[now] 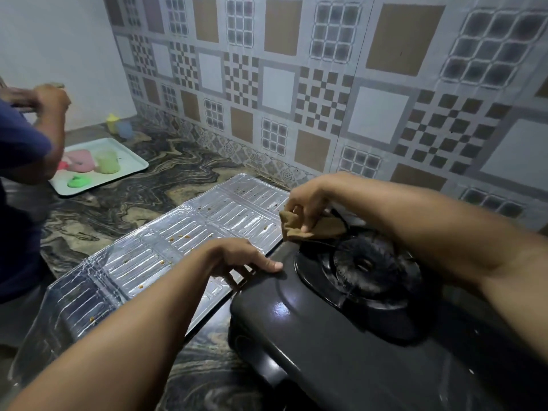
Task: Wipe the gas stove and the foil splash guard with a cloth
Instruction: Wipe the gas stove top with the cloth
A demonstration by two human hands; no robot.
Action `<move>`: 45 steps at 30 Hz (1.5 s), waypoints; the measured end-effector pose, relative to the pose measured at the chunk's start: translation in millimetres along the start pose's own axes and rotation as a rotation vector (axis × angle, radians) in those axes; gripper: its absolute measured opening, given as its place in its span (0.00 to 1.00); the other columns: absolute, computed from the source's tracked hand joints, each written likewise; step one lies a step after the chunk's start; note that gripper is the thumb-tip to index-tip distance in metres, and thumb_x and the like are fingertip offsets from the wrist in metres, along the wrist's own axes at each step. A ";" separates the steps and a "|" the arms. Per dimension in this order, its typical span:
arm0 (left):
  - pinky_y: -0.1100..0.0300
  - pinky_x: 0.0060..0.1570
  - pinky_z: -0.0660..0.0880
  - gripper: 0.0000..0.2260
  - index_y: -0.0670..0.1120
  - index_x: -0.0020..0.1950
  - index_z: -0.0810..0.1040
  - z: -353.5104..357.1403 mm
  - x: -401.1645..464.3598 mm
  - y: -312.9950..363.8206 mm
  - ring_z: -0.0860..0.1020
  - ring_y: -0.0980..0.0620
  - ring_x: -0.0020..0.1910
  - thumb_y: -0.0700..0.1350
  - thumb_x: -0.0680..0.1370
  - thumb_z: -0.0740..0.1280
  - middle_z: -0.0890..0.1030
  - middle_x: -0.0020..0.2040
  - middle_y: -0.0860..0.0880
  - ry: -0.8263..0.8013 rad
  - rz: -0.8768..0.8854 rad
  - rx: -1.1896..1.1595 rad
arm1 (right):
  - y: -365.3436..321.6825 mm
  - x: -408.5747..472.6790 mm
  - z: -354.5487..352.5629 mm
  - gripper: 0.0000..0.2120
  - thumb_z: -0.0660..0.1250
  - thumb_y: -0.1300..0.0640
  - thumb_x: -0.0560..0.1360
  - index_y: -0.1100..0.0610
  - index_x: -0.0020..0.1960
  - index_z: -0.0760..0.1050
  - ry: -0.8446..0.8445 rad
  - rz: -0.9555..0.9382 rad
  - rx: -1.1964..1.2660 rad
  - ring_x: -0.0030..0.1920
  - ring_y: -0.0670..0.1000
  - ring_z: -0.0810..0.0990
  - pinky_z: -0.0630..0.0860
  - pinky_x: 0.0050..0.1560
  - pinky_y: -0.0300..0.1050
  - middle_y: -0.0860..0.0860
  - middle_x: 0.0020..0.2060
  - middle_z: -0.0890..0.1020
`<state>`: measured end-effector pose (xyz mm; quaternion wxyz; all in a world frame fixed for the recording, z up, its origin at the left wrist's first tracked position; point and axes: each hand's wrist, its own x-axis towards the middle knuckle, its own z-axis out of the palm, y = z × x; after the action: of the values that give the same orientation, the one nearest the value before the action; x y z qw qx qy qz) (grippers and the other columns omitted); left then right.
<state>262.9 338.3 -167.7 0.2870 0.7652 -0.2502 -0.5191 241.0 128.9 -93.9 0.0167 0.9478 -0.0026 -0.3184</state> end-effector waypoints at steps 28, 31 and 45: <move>0.43 0.71 0.62 0.36 0.48 0.77 0.61 -4.4 23.0 84.1 0.63 0.51 0.74 0.31 0.72 0.68 0.64 0.76 0.51 0.110 0.103 -0.029 | 108.2 -7.2 10.8 0.23 0.76 0.53 0.70 0.53 0.64 0.78 0.317 0.218 0.253 0.56 0.54 0.77 0.72 0.57 0.46 0.51 0.57 0.81; 0.53 0.64 0.66 0.35 0.47 0.74 0.66 13.2 26.9 109.9 0.65 0.52 0.71 0.34 0.66 0.65 0.68 0.73 0.51 0.227 0.152 0.034 | 120.0 -16.0 28.6 0.26 0.74 0.54 0.72 0.55 0.68 0.74 0.383 0.245 0.334 0.58 0.55 0.76 0.68 0.55 0.43 0.53 0.60 0.80; 0.40 0.74 0.49 0.25 0.40 0.73 0.64 120.8 80.7 195.6 0.52 0.44 0.78 0.54 0.82 0.54 0.57 0.78 0.41 0.583 0.462 0.875 | 199.0 -177.1 135.5 0.26 0.73 0.44 0.72 0.58 0.62 0.75 -0.025 0.589 0.255 0.55 0.55 0.77 0.75 0.57 0.50 0.52 0.55 0.78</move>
<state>160.1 122.8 -119.3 0.1067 0.8498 -0.5128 -0.0585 19.2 -71.3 -88.4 -0.0106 0.8967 -0.3171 -0.3087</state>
